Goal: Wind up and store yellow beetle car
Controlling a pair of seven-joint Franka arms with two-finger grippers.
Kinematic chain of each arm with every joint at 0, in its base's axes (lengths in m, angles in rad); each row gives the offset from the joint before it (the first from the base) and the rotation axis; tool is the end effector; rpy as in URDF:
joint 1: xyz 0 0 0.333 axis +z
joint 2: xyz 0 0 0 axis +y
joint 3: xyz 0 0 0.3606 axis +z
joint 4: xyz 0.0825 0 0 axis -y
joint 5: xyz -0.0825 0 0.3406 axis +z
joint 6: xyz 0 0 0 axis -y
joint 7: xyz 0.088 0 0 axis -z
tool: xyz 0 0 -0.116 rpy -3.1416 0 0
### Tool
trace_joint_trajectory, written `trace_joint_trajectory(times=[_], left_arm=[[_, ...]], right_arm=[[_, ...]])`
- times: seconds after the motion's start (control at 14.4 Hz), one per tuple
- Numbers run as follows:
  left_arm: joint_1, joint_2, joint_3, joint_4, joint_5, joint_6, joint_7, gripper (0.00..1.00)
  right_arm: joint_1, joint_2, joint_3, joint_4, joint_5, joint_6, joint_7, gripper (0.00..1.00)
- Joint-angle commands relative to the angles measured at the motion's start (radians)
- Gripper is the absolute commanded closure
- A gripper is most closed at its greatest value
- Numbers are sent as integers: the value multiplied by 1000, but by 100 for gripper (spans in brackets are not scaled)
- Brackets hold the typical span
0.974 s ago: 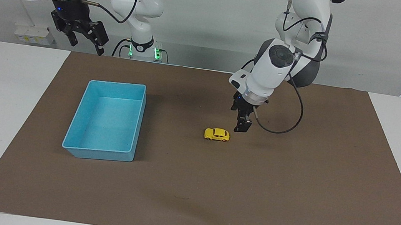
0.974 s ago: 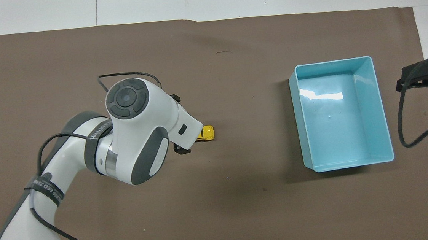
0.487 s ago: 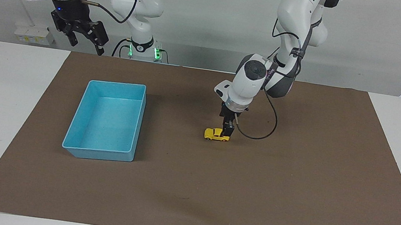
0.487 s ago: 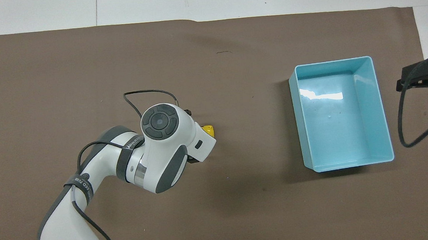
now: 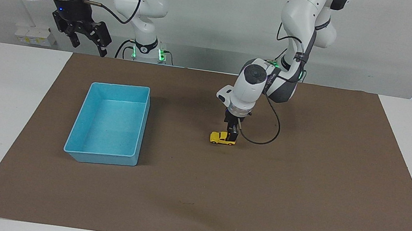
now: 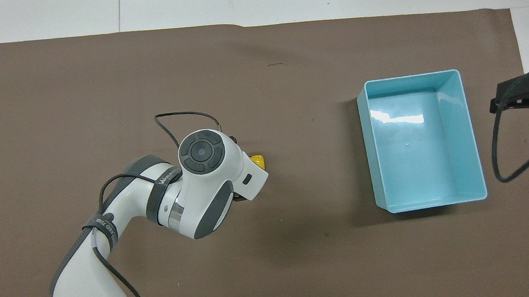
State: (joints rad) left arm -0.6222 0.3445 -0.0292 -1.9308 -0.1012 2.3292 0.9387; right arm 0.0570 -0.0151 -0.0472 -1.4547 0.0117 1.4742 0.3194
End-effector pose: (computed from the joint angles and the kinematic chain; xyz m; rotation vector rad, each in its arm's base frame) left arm 0.4818 -0.3685 0.3759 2.2200 -2.1110 0.1002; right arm 0.4959 0.0060 0.7083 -3.0863 0.4795 -0.0501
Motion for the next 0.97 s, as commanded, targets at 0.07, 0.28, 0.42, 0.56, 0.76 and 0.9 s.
trace_joint_trajectory(times=[0.07, 0.28, 0.42, 0.56, 0.76, 0.9], left_arm=[[-37, -4, 25, -11, 50, 19, -27, 81], [-34, -2, 25, -7, 75, 18, -35, 100], [-31, -2, 23, -8, 78, 16, -29, 100], [-31, -7, 23, -8, 78, 15, -28, 100], [-28, -10, 23, -16, 78, 13, -28, 100], [-25, -18, 23, -36, 78, 13, -28, 100]], right_arm=[[-9, -9, 6, -10, 21, 11, 10, 0], [-9, -9, 6, -10, 21, 12, 10, 0], [-9, -9, 6, -10, 21, 12, 10, 0], [-9, -9, 6, -10, 21, 12, 10, 0], [-9, -9, 6, -10, 21, 11, 10, 0], [-9, -9, 6, -10, 21, 12, 10, 0]])
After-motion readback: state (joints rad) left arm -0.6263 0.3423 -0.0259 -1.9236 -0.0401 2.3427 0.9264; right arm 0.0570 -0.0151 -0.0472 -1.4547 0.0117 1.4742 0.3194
